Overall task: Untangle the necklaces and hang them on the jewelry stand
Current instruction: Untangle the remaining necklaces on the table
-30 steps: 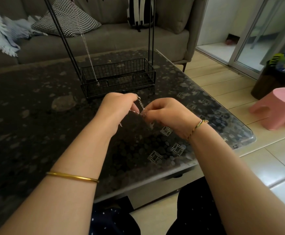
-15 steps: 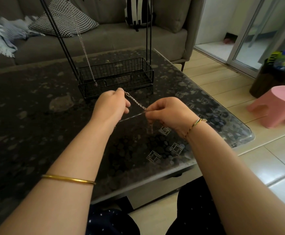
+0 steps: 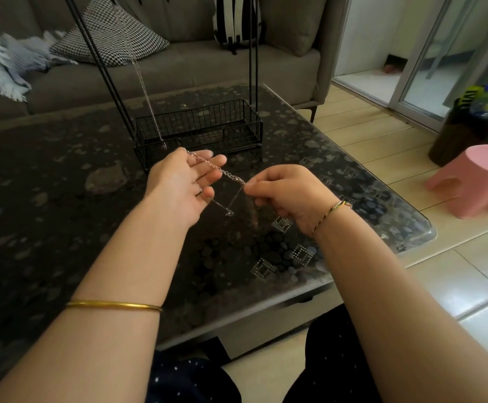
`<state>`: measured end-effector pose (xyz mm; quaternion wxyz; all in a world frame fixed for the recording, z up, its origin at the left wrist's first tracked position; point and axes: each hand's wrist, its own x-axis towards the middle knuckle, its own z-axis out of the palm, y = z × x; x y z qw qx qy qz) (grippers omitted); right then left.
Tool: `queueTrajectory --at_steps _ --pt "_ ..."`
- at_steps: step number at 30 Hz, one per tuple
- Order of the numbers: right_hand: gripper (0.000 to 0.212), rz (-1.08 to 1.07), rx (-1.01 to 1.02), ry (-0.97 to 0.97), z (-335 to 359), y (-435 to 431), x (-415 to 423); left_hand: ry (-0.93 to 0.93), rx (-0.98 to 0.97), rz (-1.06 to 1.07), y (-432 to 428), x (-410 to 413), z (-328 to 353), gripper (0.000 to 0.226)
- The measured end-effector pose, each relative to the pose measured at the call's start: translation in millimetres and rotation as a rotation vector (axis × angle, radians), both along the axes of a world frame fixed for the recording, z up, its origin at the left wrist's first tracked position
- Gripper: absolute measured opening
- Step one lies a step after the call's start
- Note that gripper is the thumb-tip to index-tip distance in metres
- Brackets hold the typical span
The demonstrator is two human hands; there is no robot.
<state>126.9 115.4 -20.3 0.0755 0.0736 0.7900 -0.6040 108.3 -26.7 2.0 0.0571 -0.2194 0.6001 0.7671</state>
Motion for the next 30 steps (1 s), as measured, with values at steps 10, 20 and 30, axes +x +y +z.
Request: queueTrajectory --at_steps 10,20,30 --pt "0.013 -0.082 0.03 0.084 -1 1 -2 0.026 -0.499 -0.388 4 4 -4 0.026" --pt "0.016 -0.093 0.057 0.114 -2 3 -3 0.241 -0.691 -0.415 8 6 -12 0.008" --pt "0.007 -0.016 0.134 0.169 -4 -2 -4 0.197 -0.617 -0.288 9 -1 -15 0.01"
